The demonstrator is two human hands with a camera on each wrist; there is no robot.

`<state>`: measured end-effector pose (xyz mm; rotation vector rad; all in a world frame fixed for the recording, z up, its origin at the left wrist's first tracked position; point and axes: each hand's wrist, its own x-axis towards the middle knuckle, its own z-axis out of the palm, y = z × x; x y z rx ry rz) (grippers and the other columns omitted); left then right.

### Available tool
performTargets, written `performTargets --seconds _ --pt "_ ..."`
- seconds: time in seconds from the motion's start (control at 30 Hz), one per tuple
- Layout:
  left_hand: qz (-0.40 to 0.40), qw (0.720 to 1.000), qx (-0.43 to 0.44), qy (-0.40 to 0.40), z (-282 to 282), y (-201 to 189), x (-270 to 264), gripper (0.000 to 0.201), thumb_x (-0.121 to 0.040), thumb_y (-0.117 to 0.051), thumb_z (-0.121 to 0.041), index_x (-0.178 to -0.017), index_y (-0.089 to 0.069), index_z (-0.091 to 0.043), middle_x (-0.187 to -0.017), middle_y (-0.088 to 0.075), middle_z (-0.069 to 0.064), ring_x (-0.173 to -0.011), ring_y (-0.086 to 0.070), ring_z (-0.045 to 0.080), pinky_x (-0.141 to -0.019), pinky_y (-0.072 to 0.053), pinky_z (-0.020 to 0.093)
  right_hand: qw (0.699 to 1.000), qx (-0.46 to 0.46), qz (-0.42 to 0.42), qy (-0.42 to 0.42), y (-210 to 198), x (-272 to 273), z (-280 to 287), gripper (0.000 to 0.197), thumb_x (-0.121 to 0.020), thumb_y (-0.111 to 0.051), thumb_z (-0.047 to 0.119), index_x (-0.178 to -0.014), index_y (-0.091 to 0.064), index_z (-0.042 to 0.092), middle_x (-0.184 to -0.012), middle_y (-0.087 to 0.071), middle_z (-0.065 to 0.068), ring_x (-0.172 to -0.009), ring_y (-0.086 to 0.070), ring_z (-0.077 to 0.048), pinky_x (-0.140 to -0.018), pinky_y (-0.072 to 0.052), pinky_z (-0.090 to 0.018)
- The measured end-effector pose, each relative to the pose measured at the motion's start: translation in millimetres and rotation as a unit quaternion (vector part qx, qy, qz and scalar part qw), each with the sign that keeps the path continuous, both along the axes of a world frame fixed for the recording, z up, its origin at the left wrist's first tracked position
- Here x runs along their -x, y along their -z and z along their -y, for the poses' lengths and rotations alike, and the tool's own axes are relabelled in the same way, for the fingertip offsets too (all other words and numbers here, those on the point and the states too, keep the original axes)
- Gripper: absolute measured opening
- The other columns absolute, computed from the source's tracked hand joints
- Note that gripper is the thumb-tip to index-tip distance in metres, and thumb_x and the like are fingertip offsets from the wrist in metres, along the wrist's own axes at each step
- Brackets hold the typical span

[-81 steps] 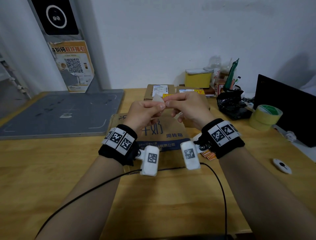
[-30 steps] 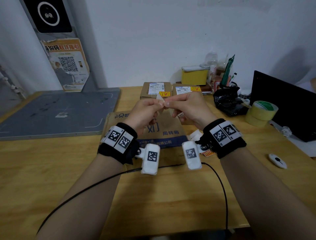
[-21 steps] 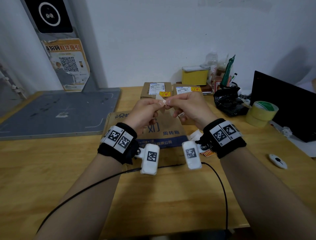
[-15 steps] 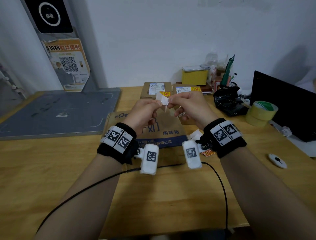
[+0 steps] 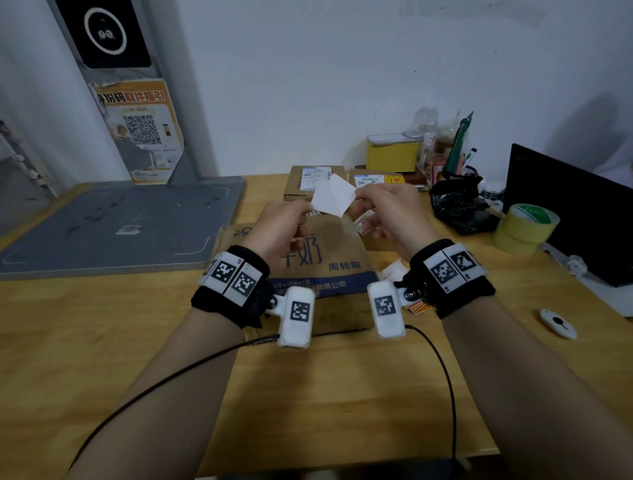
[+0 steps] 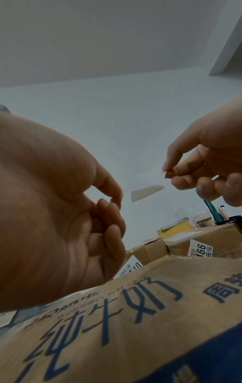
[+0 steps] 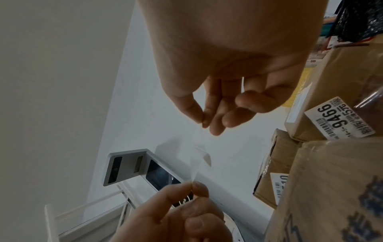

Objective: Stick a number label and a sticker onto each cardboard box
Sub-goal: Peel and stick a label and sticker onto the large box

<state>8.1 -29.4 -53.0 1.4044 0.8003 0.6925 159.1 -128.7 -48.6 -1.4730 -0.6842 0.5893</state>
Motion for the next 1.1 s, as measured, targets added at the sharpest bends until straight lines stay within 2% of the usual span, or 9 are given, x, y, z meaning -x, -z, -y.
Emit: performTargets --seconds 0.23,0.43,0.57,0.73,0.83,0.93,1.1 --pt "-0.002 1.000 0.010 -0.018 -4 2 3 0.015 -0.095 -0.056 -0.018 -0.080 -0.057 -0.020 -0.057 -0.041 -0.009 -0.054 -0.042 0.010 -0.048 -0.034 0.025 0.998 -0.043 -0.027 0.031 -1 -3 1 0.011 -0.090 -0.069 0.016 -0.084 -0.072 0.007 -0.073 -0.070 -0.011 -0.043 -0.049 -0.018 -0.041 -0.035 -0.023" --pt "-0.008 1.000 0.008 -0.024 -6 3 4 0.013 -0.095 -0.056 -0.019 -0.082 -0.057 -0.019 -0.063 -0.043 -0.007 -0.055 -0.044 0.010 -0.048 -0.035 0.025 0.994 -0.077 -0.047 0.059 -1 -7 4 0.015 -0.092 -0.067 0.016 -0.100 -0.073 0.005 -0.068 -0.070 -0.008 -0.038 -0.051 -0.019 -0.040 -0.041 -0.023" --pt "-0.015 0.999 0.009 -0.031 -5 4 0 0.010 -0.093 -0.055 -0.019 -0.083 -0.057 -0.019 -0.062 -0.045 -0.007 -0.055 -0.044 0.010 -0.050 -0.035 0.025 0.990 -0.087 -0.053 0.097 -2 -10 5 0.014 -0.092 -0.067 0.018 -0.100 -0.072 0.008 -0.062 -0.069 -0.002 -0.035 -0.050 -0.017 -0.041 -0.043 -0.024" --pt "-0.034 0.999 -0.001 -0.021 5 3 -13 0.011 -0.094 -0.055 -0.018 -0.084 -0.060 -0.016 -0.068 -0.050 -0.003 -0.057 -0.048 0.013 -0.050 -0.036 0.025 0.991 -0.080 -0.038 0.096 -3 -12 8 0.011 -0.092 -0.066 0.017 -0.098 -0.072 0.010 -0.065 -0.073 -0.003 -0.037 -0.050 -0.018 -0.042 -0.045 -0.024" --pt "-0.058 0.998 0.005 0.018 14 2 -24 0.009 -0.095 -0.056 -0.018 -0.091 -0.063 -0.013 -0.075 -0.061 -0.001 -0.062 -0.056 0.014 -0.050 -0.039 0.024 0.990 -0.083 -0.031 0.107 -3 -17 13 0.010 -0.093 -0.065 0.016 -0.096 -0.072 0.009 -0.073 -0.076 -0.006 -0.037 -0.050 -0.019 -0.041 -0.047 -0.026" --pt "-0.087 0.993 0.016 0.081 24 3 -35 0.013 -0.096 -0.057 -0.017 -0.090 -0.067 -0.011 -0.084 -0.071 0.003 -0.072 -0.063 0.018 -0.054 -0.047 0.027 0.989 -0.084 -0.030 0.119 -4 -25 17 0.010 -0.092 -0.065 0.016 -0.092 -0.071 0.007 -0.077 -0.077 -0.008 -0.035 -0.048 -0.020 -0.042 -0.047 -0.027" --pt "-0.123 0.976 0.029 0.176 42 5 -53 0.021 -0.098 -0.058 -0.014 -0.115 -0.062 -0.003 -0.100 -0.075 0.012 -0.085 -0.068 0.027 -0.059 -0.053 0.029 0.988 -0.087 -0.027 0.129 -5 -35 27 0.013 -0.092 -0.066 0.015 -0.095 -0.071 0.004 -0.074 -0.076 -0.006 -0.035 -0.047 -0.020 -0.041 -0.046 -0.026"
